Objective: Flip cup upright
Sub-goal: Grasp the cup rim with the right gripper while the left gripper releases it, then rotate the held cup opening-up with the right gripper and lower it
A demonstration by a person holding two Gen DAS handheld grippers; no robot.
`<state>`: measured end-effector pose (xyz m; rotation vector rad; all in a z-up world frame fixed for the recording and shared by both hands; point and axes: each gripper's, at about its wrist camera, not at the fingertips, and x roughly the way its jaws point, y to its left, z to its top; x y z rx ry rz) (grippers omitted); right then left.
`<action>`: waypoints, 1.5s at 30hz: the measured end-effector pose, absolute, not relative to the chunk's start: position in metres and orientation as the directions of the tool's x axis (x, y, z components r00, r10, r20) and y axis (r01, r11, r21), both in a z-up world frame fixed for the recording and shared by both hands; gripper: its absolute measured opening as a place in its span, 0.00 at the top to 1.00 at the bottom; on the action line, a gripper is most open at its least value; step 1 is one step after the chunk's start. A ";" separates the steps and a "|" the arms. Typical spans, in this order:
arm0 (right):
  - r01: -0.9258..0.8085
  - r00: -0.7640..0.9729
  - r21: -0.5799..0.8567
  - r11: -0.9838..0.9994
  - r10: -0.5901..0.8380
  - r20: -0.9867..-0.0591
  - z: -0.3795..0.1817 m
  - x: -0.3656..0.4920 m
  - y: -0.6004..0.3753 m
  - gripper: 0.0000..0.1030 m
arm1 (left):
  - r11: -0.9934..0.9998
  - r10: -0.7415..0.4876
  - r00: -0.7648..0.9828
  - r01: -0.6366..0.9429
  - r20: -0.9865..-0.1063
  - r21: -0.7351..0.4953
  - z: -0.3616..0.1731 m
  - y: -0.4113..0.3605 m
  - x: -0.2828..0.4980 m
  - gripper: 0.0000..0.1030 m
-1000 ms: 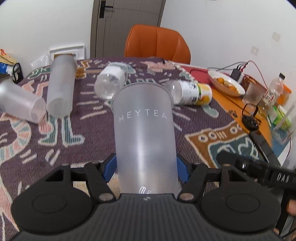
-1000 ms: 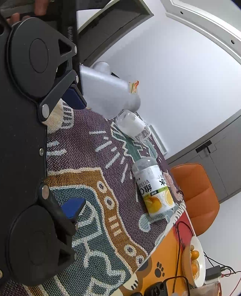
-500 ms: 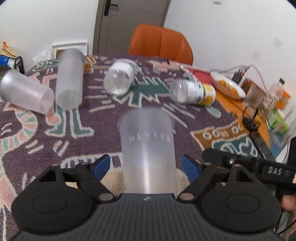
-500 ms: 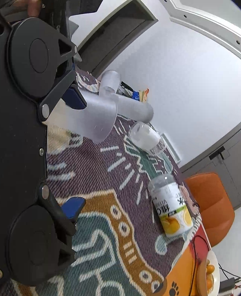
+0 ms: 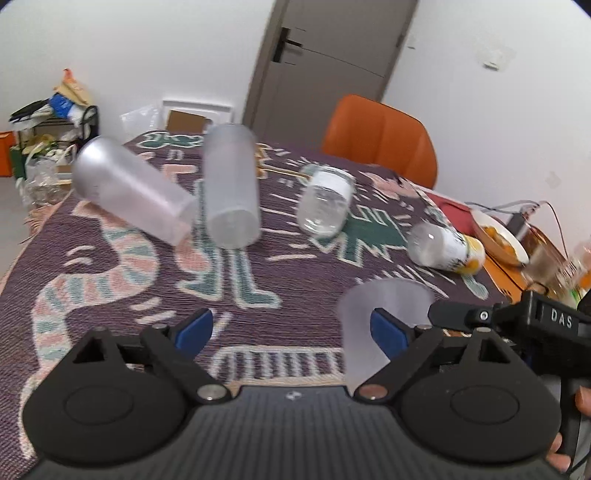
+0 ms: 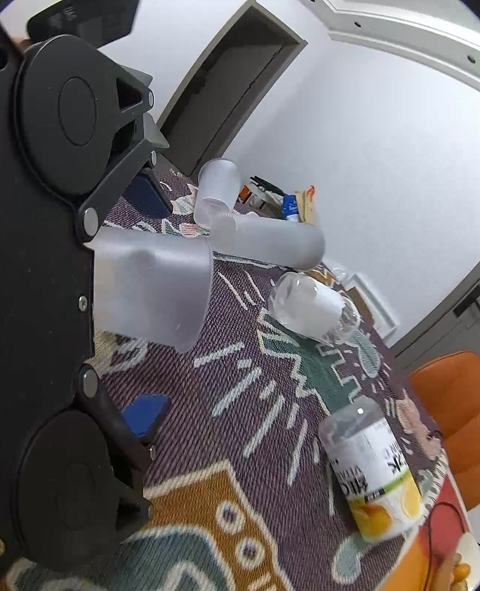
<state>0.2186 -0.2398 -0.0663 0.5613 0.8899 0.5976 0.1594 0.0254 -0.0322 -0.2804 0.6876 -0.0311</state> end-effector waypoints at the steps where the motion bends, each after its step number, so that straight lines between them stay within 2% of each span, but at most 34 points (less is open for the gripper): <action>1: -0.239 0.484 0.670 0.703 0.684 -0.546 -0.067 0.222 -0.237 0.00 | 0.960 -0.115 0.774 -0.073 -0.623 -0.269 -0.033 0.030 0.159 0.11; 17: -0.238 0.347 0.651 0.721 0.689 -0.636 -0.085 0.252 -0.195 0.00 | 0.934 -0.062 0.774 -0.178 -0.631 -0.310 -0.047 0.081 0.153 0.11; 22: -0.227 0.344 0.664 0.713 0.696 -0.630 -0.088 0.258 -0.195 0.00 | 0.927 -0.051 0.775 -0.198 -0.629 -0.319 -0.046 0.089 0.148 0.11; 25: -0.219 0.352 0.663 0.716 0.692 -0.630 -0.089 0.260 -0.196 0.21 | 0.924 -0.046 0.780 -0.204 -0.624 -0.324 -0.043 0.091 0.144 0.11; 28: -0.209 0.368 0.683 0.700 0.703 -0.608 -0.089 0.256 -0.202 0.21 | 0.925 -0.045 0.789 -0.199 -0.613 -0.324 -0.039 0.090 0.138 0.11; 32: -0.282 0.423 0.667 0.690 0.713 -0.560 -0.073 0.235 -0.207 0.22 | 0.926 -0.040 0.796 -0.198 -0.604 -0.322 -0.036 0.088 0.128 0.11; 39: -0.435 0.581 0.493 0.754 0.653 -0.485 -0.029 0.188 -0.204 0.22 | 0.929 -0.044 0.814 -0.180 -0.580 -0.323 -0.028 0.083 0.115 0.11; 45: -0.497 0.724 0.241 0.834 0.551 -0.414 0.000 0.152 -0.189 0.22 | 0.929 -0.043 0.826 -0.175 -0.562 -0.327 -0.025 0.084 0.104 0.11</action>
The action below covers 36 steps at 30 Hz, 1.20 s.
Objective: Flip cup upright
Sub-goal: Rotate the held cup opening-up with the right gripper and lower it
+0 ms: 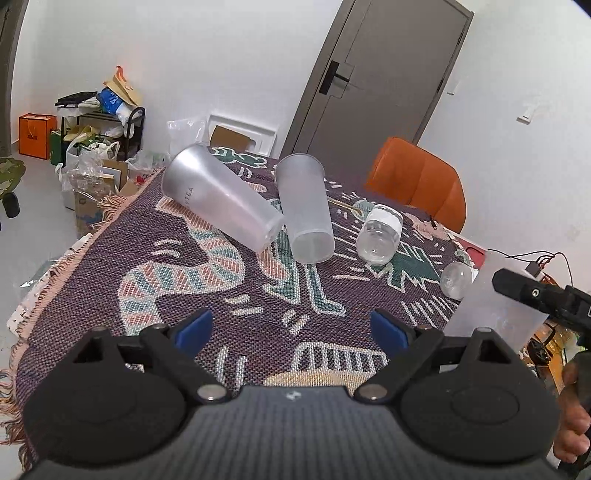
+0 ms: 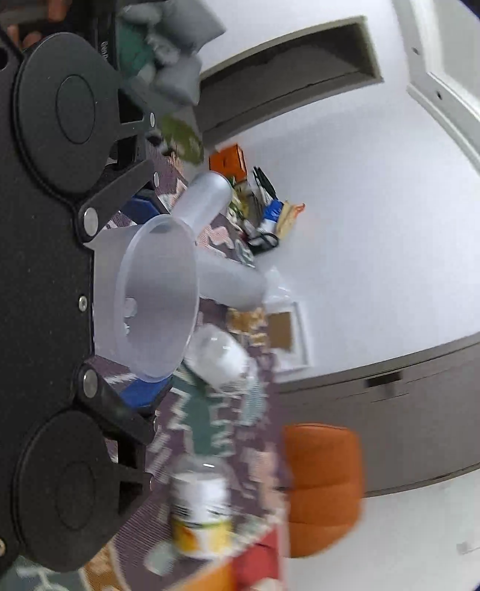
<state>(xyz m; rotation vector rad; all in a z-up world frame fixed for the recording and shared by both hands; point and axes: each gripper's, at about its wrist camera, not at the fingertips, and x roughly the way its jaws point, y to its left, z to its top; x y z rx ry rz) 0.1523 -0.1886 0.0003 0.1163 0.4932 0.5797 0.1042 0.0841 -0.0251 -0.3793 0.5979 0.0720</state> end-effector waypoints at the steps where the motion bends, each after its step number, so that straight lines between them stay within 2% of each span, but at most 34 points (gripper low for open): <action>1: -0.500 0.738 0.212 0.840 0.541 -0.403 0.003 0.149 -0.185 0.22 | 0.928 -0.042 0.827 -0.176 -0.560 -0.329 -0.025 0.085 0.103 0.11; 10: -0.499 0.813 -0.006 0.867 0.466 -0.351 0.001 0.139 -0.153 0.22 | 0.918 -0.021 0.835 -0.202 -0.550 -0.342 -0.026 0.099 0.091 0.11; 13: -0.497 0.815 -0.032 0.867 0.454 -0.359 -0.004 0.136 -0.143 0.22 | 0.913 -0.014 0.833 -0.214 -0.552 -0.347 -0.027 0.105 0.089 0.11; 15: -0.501 0.814 -0.042 0.865 0.454 -0.363 -0.007 0.135 -0.140 0.21 | 0.911 -0.012 0.832 -0.220 -0.554 -0.350 -0.028 0.107 0.088 0.11; 17: -0.505 0.815 -0.061 0.861 0.453 -0.363 -0.008 0.132 -0.137 0.13 | 0.911 -0.008 0.832 -0.223 -0.555 -0.347 -0.028 0.108 0.086 0.11; 20: -0.518 0.798 -0.052 0.854 0.460 -0.389 -0.009 0.128 -0.137 0.03 | 0.913 -0.001 0.835 -0.223 -0.550 -0.341 -0.027 0.108 0.084 0.11; 22: -0.525 0.781 -0.029 0.850 0.468 -0.414 -0.011 0.127 -0.140 0.00 | 0.918 0.003 0.837 -0.219 -0.546 -0.331 -0.026 0.106 0.083 0.11; 29: -0.538 0.738 0.049 0.841 0.498 -0.455 -0.012 0.118 -0.153 0.00 | 0.939 0.006 0.847 -0.188 -0.532 -0.289 -0.017 0.091 0.078 0.11; 31: -0.542 0.727 0.065 0.838 0.507 -0.464 -0.013 0.115 -0.158 0.00 | 0.945 0.006 0.853 -0.175 -0.522 -0.276 -0.013 0.085 0.074 0.07; 36: -0.538 0.712 0.108 0.836 0.519 -0.473 -0.014 0.104 -0.174 0.00 | 0.965 0.011 0.872 -0.138 -0.489 -0.225 -0.004 0.065 0.064 0.06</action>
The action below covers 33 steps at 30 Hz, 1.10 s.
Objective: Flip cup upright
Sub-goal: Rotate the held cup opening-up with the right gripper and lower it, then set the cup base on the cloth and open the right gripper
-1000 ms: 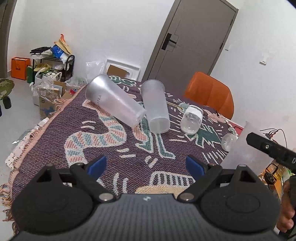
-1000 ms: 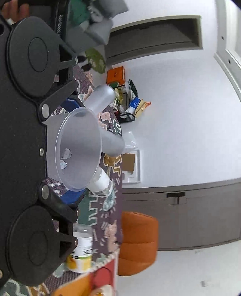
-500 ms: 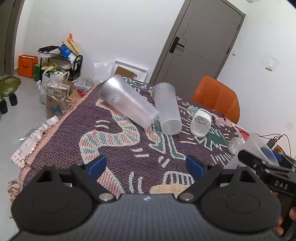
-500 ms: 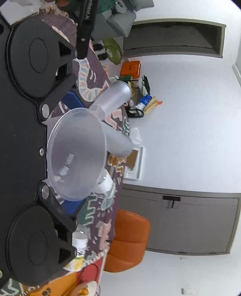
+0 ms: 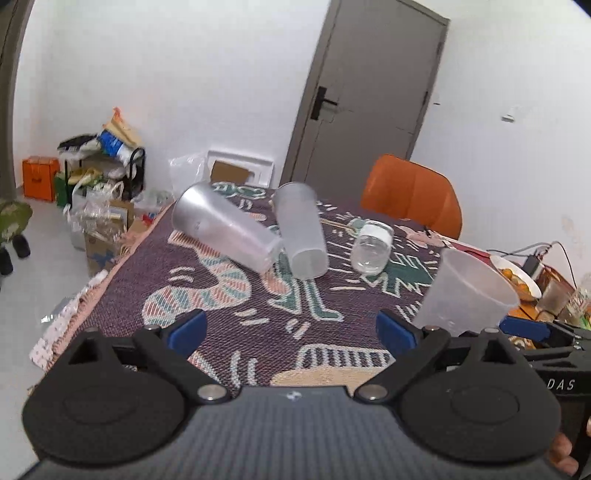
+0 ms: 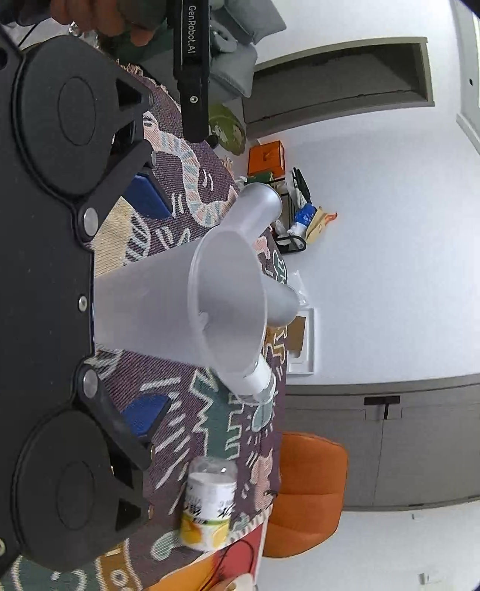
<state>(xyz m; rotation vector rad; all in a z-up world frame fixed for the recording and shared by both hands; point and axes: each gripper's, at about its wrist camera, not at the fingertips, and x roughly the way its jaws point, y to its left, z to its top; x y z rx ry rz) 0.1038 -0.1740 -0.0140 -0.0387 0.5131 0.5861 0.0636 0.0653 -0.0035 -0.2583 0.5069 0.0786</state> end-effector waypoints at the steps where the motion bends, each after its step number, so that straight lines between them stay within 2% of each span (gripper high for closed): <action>1: -0.532 0.715 0.113 0.839 0.516 -0.472 -0.014 0.100 -0.179 0.00 | 0.967 0.008 0.874 -0.130 -0.485 -0.218 -0.002 0.062 0.061 0.05; 19: -0.509 0.736 0.173 0.843 0.531 -0.420 0.006 0.050 -0.233 0.00 | 0.997 -0.033 0.903 -0.003 -0.428 -0.082 0.020 0.003 0.018 0.04; 33: -0.519 0.741 0.164 0.839 0.537 -0.402 0.013 0.013 -0.251 0.00 | 0.999 -0.043 0.903 0.029 -0.427 -0.041 0.024 -0.016 -0.013 0.04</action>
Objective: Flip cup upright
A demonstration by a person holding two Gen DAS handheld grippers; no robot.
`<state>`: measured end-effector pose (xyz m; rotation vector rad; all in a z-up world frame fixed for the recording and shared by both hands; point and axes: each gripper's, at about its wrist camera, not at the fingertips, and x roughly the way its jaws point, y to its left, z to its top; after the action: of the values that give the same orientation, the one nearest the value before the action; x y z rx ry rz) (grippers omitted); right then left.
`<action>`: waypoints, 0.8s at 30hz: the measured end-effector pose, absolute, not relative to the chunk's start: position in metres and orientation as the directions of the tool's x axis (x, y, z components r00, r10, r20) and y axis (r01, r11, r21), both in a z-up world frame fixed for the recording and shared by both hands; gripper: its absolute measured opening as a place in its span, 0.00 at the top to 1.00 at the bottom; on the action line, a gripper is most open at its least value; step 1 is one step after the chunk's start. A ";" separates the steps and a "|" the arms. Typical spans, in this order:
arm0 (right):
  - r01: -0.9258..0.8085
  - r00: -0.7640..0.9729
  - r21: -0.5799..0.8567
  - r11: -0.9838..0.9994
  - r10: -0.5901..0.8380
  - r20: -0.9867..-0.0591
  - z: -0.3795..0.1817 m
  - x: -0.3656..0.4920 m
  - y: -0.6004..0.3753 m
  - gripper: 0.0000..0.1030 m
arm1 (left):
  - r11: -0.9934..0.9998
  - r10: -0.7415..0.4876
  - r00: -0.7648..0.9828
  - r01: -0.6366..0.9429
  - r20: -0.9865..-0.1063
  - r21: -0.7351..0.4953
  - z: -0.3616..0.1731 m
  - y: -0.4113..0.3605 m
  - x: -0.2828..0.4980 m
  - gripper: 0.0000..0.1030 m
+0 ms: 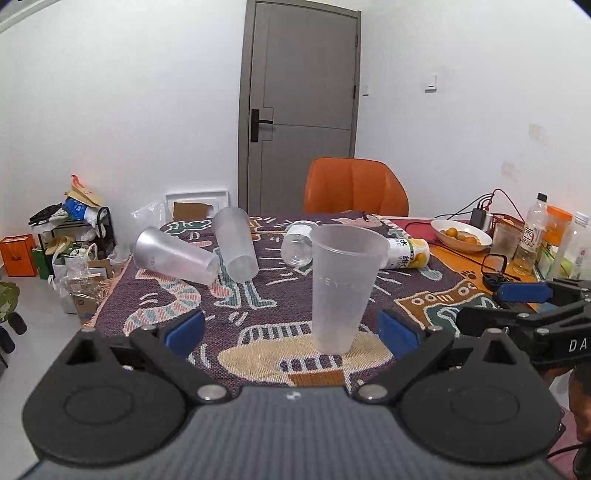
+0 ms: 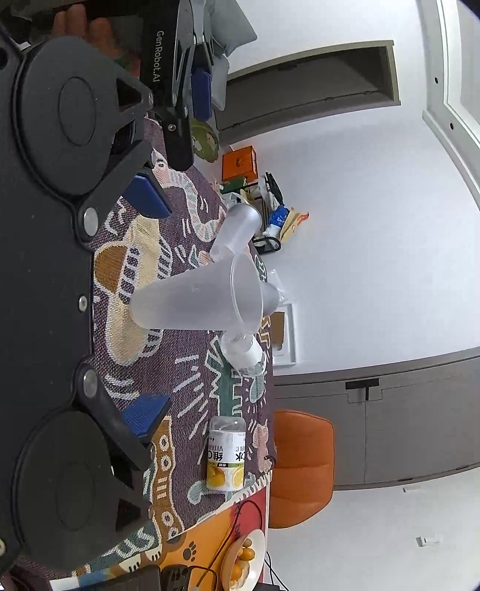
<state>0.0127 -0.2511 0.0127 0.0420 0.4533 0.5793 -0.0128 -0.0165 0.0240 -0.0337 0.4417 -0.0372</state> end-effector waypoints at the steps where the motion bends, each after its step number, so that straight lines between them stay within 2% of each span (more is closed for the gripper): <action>1: -0.519 0.742 0.163 0.839 0.537 -0.402 0.013 0.011 -0.251 0.00 | 0.999 -0.044 0.903 0.030 -0.427 -0.040 0.024 -0.017 -0.014 0.04; 24: -0.523 0.732 0.172 0.835 0.544 -0.411 0.011 0.006 -0.259 0.00 | 0.999 -0.036 0.895 0.016 -0.444 -0.048 0.023 -0.014 -0.022 0.04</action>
<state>0.0057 -0.2589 0.0114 0.0453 0.4657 0.5872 -0.0220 -0.0136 0.0230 -0.0437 0.4609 -0.0268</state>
